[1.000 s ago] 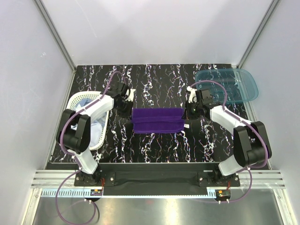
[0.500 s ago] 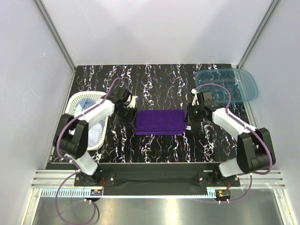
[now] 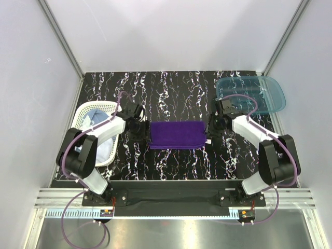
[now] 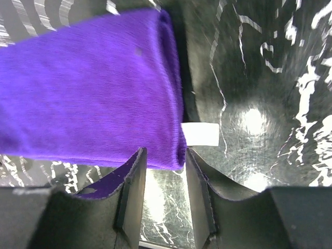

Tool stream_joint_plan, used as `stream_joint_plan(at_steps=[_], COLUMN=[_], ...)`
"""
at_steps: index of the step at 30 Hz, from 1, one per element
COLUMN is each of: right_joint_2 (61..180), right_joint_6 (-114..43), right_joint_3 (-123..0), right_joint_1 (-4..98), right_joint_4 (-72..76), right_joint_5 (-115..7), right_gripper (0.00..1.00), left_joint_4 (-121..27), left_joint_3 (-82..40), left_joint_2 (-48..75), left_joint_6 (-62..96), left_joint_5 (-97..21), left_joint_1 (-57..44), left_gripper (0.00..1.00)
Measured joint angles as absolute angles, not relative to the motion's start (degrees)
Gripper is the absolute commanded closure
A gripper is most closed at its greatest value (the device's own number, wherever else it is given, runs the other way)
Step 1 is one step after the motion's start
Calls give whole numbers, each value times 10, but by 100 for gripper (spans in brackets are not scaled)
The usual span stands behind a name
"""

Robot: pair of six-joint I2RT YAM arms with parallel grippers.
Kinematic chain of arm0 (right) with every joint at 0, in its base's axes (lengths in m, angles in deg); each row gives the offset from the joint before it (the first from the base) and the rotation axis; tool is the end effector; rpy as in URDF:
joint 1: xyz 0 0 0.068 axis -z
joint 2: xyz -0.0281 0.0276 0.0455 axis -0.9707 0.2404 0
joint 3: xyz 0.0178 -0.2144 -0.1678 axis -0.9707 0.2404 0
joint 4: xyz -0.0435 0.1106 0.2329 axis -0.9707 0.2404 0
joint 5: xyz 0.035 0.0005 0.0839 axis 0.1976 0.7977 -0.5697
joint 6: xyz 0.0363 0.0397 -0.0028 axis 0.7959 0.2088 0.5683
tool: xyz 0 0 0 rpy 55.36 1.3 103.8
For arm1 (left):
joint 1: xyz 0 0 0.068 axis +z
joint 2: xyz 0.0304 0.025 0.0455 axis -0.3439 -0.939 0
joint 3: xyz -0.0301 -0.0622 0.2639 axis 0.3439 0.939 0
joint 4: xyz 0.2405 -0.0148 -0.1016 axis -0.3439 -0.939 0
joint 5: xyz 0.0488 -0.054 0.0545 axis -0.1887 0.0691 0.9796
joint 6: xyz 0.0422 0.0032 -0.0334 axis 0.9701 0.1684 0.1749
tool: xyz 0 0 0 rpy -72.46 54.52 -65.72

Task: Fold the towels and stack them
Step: Fold the towel

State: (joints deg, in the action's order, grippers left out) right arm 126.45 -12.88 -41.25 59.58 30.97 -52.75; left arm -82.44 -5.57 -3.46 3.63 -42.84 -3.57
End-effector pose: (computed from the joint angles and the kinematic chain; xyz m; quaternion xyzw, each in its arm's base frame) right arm 0.2861 0.0891 0.2045 0.0940 0.9619 0.1483 0.2096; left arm 0.2741 -0.1292 0.1830 0.0119 0.9763 -0.1797 0.1200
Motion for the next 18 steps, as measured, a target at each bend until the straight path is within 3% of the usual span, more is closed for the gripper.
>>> stream_joint_plan(at_steps=[4,10,18], right_joint_2=[1289,1303,1301], right_joint_6=[-102,-83,-72], right_joint_3=[-381,-341,-329], right_joint_1=[595,595,595], right_joint_4=[293,267,239], right_joint_5=[-528,-528,-533], right_gripper=[58,66,70], left_joint_4=[-780,-740,-736], left_joint_3=[-30,-12,8], left_joint_2=[-59,-59,-22], left_joint_6=[-5,-40,-57], left_joint_5=[-426,-424,-410], left_joint_1=[-36,-35,-36], left_gripper=[46,53,36])
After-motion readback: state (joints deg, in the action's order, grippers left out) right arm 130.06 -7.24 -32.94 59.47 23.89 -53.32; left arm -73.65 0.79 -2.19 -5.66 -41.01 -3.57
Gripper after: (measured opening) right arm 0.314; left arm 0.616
